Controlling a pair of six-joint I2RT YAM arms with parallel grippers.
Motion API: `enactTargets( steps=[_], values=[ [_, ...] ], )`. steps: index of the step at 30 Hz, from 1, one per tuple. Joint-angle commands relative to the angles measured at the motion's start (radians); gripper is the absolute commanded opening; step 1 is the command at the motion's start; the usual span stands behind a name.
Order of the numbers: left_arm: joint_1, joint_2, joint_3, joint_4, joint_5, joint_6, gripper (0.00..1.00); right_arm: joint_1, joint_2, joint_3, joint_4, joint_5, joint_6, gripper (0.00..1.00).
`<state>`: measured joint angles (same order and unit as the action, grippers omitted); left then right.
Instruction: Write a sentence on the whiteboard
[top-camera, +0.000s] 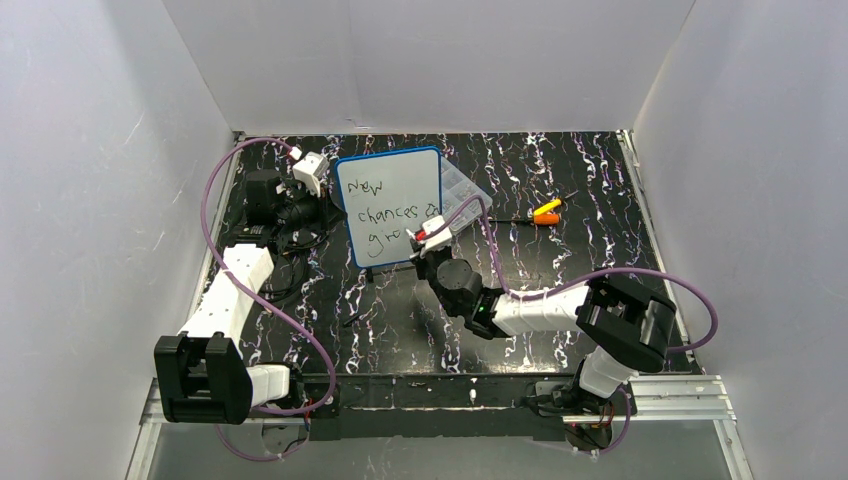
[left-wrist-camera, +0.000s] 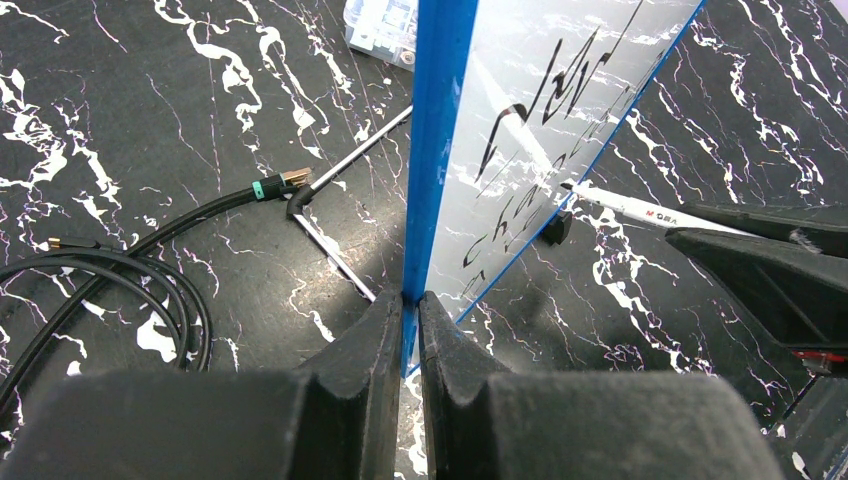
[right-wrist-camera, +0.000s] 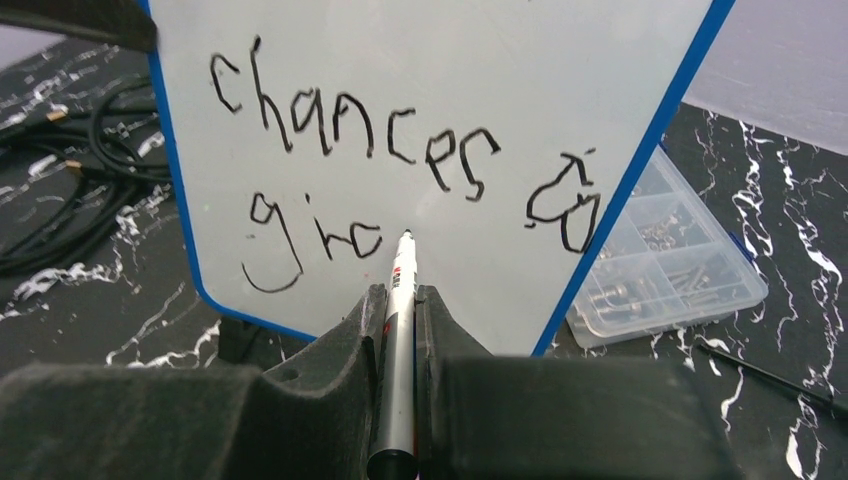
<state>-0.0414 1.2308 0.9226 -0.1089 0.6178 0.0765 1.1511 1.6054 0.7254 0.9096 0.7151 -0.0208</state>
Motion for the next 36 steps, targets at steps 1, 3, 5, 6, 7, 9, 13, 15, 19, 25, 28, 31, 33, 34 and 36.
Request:
enactTargets(
  steps=[1, 3, 5, 6, 7, 9, 13, 15, 19, 25, 28, 31, 33, 34, 36],
  values=[
    [-0.003, -0.015, -0.006, 0.015, 0.033, -0.001, 0.0, -0.004, 0.002, -0.016, -0.009, 0.035, 0.025, 0.01],
    [-0.003, -0.016, -0.006, 0.015, 0.034, 0.0, 0.0, -0.004, 0.001, -0.02, -0.023, 0.033, 0.047, 0.01],
    [-0.003, -0.014, -0.006, 0.016, 0.033, 0.0, 0.0, -0.004, 0.002, -0.023, -0.036, 0.031, 0.06, 0.01],
    [-0.003, -0.014, -0.005, 0.015, 0.034, 0.0, 0.0, -0.004, 0.004, -0.024, -0.039, 0.03, 0.064, 0.01],
    [-0.003, -0.014, -0.005, 0.015, 0.034, 0.0, 0.0, -0.004, 0.005, -0.026, -0.04, 0.03, 0.065, 0.01],
    [-0.003, -0.014, -0.006, 0.015, 0.034, -0.001, 0.0, -0.004, 0.005, -0.025, -0.041, 0.03, 0.064, 0.01],
    [-0.004, -0.014, -0.005, 0.015, 0.035, -0.003, 0.0, -0.004, -0.001, -0.014, -0.026, 0.025, 0.054, 0.01],
    [-0.004, -0.014, -0.005, 0.017, 0.035, -0.002, 0.0, -0.004, -0.006, -0.004, -0.018, 0.012, 0.048, 0.01],
    [-0.003, -0.014, -0.005, 0.017, 0.036, -0.002, 0.0, -0.004, -0.028, 0.006, -0.002, -0.027, 0.055, 0.01],
    [-0.003, -0.014, -0.005, 0.018, 0.037, -0.003, 0.0, -0.003, -0.049, 0.014, 0.021, -0.043, 0.046, 0.01],
    [-0.004, -0.015, -0.006, 0.019, 0.037, -0.003, 0.0, -0.004, -0.034, 0.021, 0.039, -0.041, 0.033, 0.01],
    [-0.003, -0.014, -0.007, 0.019, 0.036, -0.004, 0.0, -0.004, -0.015, 0.031, 0.054, -0.023, 0.024, 0.01],
    [-0.003, -0.014, -0.005, 0.018, 0.037, -0.004, 0.0, -0.004, -0.007, 0.032, 0.066, -0.015, 0.024, 0.01],
    [-0.003, -0.014, -0.005, 0.018, 0.037, -0.004, 0.0, -0.004, -0.004, 0.034, 0.073, -0.013, -0.001, 0.01],
    [-0.003, -0.013, -0.005, 0.018, 0.037, -0.004, 0.0, -0.004, 0.003, 0.036, 0.079, -0.011, -0.009, 0.01]
  ],
)
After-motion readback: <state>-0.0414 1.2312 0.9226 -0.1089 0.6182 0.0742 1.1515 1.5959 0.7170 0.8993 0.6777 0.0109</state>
